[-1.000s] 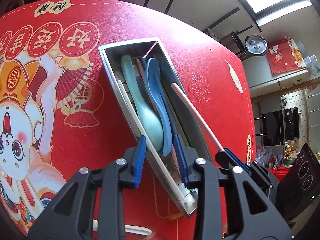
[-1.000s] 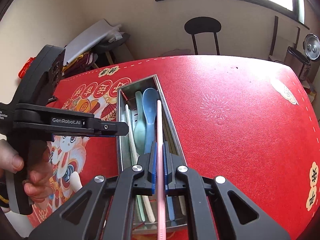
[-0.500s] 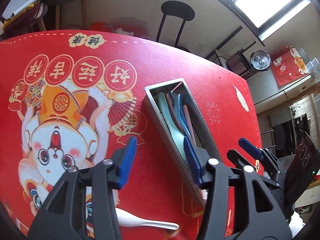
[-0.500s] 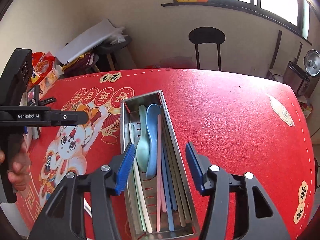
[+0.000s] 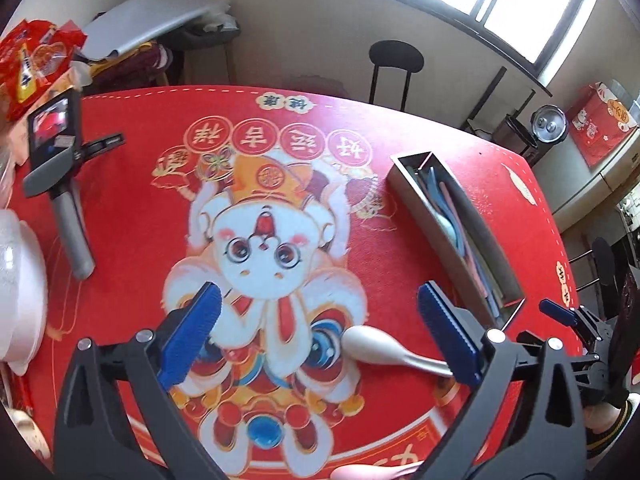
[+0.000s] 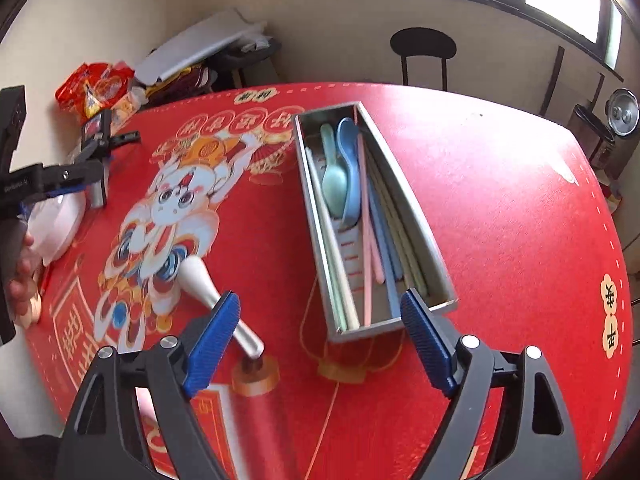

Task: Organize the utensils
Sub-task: 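Move both open tools back over the white and pink spoons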

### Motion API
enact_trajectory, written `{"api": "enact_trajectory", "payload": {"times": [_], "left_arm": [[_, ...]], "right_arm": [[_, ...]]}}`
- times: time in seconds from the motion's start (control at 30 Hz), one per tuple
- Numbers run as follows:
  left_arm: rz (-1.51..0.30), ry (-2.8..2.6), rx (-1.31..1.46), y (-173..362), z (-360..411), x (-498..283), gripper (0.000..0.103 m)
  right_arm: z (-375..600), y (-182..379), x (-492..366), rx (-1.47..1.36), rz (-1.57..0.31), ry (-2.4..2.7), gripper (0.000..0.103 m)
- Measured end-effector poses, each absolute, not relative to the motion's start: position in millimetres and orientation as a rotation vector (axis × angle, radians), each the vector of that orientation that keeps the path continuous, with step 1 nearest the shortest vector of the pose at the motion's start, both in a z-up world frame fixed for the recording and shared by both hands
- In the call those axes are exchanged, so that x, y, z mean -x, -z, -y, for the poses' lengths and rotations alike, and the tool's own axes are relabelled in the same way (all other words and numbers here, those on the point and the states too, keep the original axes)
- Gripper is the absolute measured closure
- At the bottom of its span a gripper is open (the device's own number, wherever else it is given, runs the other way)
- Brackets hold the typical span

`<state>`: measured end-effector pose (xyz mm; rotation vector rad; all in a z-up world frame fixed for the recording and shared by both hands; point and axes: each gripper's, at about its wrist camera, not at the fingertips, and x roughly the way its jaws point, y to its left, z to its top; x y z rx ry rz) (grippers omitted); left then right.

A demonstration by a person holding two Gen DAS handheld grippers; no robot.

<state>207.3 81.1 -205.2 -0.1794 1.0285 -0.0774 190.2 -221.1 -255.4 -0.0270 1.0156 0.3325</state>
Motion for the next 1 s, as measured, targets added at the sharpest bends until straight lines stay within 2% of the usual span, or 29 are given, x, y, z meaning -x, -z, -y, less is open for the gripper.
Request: {"api": "enact_trajectory", "payload": {"times": [0.2,0.47,0.63,0.8,0.93,1.0], "left_arm": [[-1.014,-0.024,0.123,222.3,-110.4,-137.4,0.006],[-1.084,-0.054,0.089,255.1,-119.9,-76.4,0.006],[-1.080,-0.076,0.148,261.6,-131.5,-54.4,0.006],[-1.086,-0.102,0.163,264.4,-142.2,-44.2,0.006],[-1.085,-0.111,0.175,266.0,-148.4,-43.7,0.006],[-1.086,-0.110,0.178,266.7,-148.9,-45.2,0.006]], "right_arm": [[170.0,282.6,-139.6,0.192,-1.070,-0.407,0.015],[101.9,312.9,-79.0,0.430,-1.120,-0.597,0.016],[81.6,321.6,-63.6,0.506,-1.131,-0.621,0.024],[74.4,329.0,-62.1,0.543,-1.147,-0.599,0.042],[71.8,328.3,-58.1,0.567,-1.134,-0.606,0.045],[71.9,327.6,-59.3,0.573,-1.128,-0.603,0.056]]}}
